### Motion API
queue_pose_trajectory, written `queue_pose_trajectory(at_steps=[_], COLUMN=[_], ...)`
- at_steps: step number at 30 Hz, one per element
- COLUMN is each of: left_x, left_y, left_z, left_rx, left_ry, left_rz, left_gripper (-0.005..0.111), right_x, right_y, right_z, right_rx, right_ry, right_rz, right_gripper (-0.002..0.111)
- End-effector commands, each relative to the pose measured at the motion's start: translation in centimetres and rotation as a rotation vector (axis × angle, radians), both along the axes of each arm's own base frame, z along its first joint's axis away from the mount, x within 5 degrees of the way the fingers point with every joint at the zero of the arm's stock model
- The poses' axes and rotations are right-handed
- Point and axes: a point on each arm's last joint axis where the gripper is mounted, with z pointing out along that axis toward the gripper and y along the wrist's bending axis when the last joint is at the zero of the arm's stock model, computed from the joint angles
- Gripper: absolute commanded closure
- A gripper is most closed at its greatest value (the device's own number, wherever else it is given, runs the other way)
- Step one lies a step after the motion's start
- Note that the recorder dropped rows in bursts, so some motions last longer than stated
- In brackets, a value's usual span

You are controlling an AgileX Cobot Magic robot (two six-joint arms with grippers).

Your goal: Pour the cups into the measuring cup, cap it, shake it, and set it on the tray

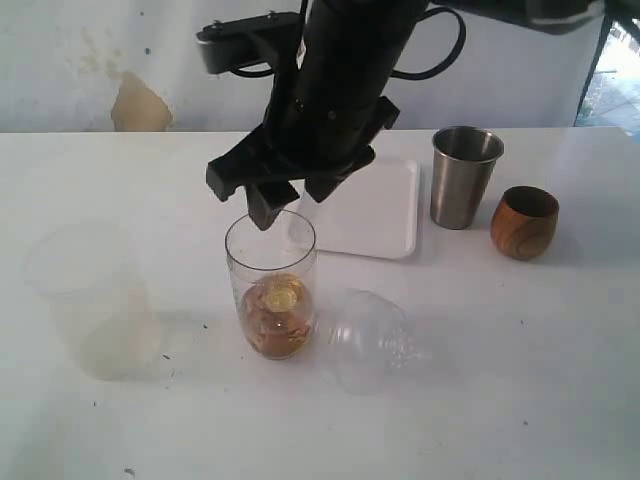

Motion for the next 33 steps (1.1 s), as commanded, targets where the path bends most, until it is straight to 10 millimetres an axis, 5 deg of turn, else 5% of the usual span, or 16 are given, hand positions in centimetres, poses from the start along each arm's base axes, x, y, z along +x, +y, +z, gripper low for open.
queue_pose_trajectory(at_steps=[1, 6, 14, 23, 33], left_x=[0.0, 0.0, 0.0, 0.0, 0.0], left_y=[0.0, 0.0, 0.0, 0.0, 0.0], left_z=[0.0, 0.0, 0.0, 0.0, 0.0], left_rx=[-0.011, -0.011, -0.011, -0.011, -0.011], left_ry=[-0.002, -0.002, -0.002, -0.002, -0.002], left_rz=[-0.001, -0.001, -0.001, -0.001, -0.001], left_gripper=[0.107, 0.107, 0.107, 0.107, 0.107], right_x=[0.2, 0.5, -0.2, -6.7, -12.2], right_y=[-1.6, -4.6, -10.4, -13.4, -16.7], right_z=[0.7, 2.0, -1.8, -1.6, -8.2], right_rx=[-0.129, -0.227, -0.300, -0.145, -0.272], right_ry=[-0.078, -0.189, -0.021, 0.111, 0.319], right_rz=[-0.002, -0.110, -0.224, -0.180, -0.227], right_gripper=[0.050, 0.050, 0.050, 0.050, 0.050])
